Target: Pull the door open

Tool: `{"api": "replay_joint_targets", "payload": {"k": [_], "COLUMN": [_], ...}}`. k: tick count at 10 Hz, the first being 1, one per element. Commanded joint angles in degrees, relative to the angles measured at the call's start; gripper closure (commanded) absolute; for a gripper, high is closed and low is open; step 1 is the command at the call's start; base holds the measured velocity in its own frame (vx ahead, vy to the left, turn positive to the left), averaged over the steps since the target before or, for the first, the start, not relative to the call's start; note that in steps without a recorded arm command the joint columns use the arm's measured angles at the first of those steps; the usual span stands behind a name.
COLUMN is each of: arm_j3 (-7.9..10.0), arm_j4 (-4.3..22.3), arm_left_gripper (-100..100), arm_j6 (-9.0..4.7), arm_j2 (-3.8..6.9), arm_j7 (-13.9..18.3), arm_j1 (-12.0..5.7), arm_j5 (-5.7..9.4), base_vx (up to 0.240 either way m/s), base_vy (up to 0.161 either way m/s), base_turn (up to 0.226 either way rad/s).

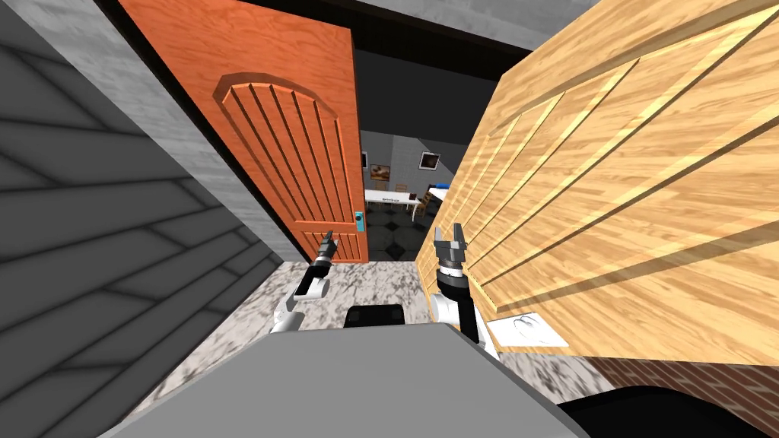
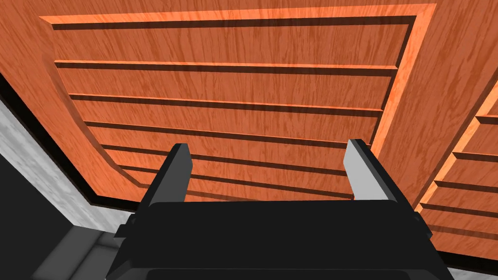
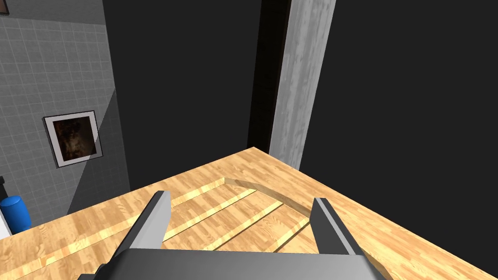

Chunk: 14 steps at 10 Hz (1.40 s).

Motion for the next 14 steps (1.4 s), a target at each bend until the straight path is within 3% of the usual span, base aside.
{"api": "replay_joint_targets", "payload": {"k": [1, 7, 9, 10, 11, 12, 14], "arm_j3": [-0.11, -0.02, 0.0, 0.05, 1.09, 1.45, 3.09], "arm_j4": [2.48, 10.59, 12.51, 12.18, 13.42, 13.8, 15.54], "arm_left_gripper": [-100, -100, -100, -100, -100, -100, -100], "arm_j6": [0.96, 3.32, 3.88, 3.62, 3.2, 3.03, 2.26], "arm_j2": [-0.08, 0.02, 0.02, 0.09, 1.75, 2.34, 5.01], "arm_j7": [0.07, 0.44, 0.52, 0.53, 1.54, 1.89, 3.51], "arm_j1": [-0.9, -4.74, -5.65, -5.65, -5.85, -5.89, -6.05], "arm_j5": [-0.11, -0.21, -0.24, -0.2, 0.5, 0.75, 1.86], "base_vx": [0.191, 0.179, 0.145, 0.067, 0.138, 0.192, 0.202], "base_vy": [-0.008, -0.024, -0.026, -0.013, -0.022, -0.037, -0.04], "base_turn": [-0.086, -0.058, -0.04, -0.005, -0.166, -0.146, -0.148]}}
